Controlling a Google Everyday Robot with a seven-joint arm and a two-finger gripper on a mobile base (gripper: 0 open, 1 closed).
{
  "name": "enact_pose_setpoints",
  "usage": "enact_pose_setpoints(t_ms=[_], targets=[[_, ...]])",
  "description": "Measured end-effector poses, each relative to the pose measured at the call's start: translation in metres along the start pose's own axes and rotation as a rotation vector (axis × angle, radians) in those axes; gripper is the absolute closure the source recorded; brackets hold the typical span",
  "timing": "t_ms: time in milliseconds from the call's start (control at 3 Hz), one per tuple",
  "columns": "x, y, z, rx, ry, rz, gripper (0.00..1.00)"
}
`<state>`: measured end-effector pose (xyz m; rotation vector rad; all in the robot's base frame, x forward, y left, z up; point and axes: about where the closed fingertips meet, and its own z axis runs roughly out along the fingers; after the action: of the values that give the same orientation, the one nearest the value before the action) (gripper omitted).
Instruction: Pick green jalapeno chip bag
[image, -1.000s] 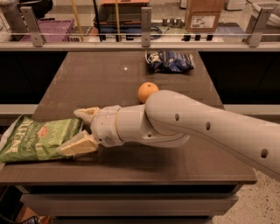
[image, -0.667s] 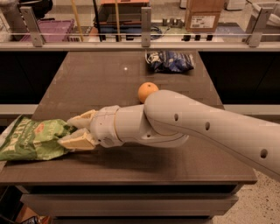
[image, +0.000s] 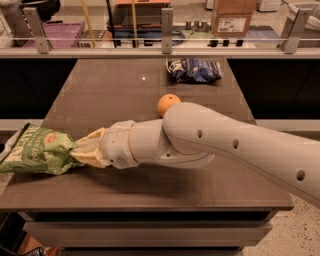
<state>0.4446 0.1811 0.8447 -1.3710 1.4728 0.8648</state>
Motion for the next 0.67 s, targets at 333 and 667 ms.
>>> enact_pose_setpoints(t_ms=[333,667], targets=[[-0.0039,0.0005,-0.0007,-0.012,-0.006,-0.003,1.0],[-0.0112,-0.0032,-0.0043,-0.028,-0.022,-0.007,1.0]])
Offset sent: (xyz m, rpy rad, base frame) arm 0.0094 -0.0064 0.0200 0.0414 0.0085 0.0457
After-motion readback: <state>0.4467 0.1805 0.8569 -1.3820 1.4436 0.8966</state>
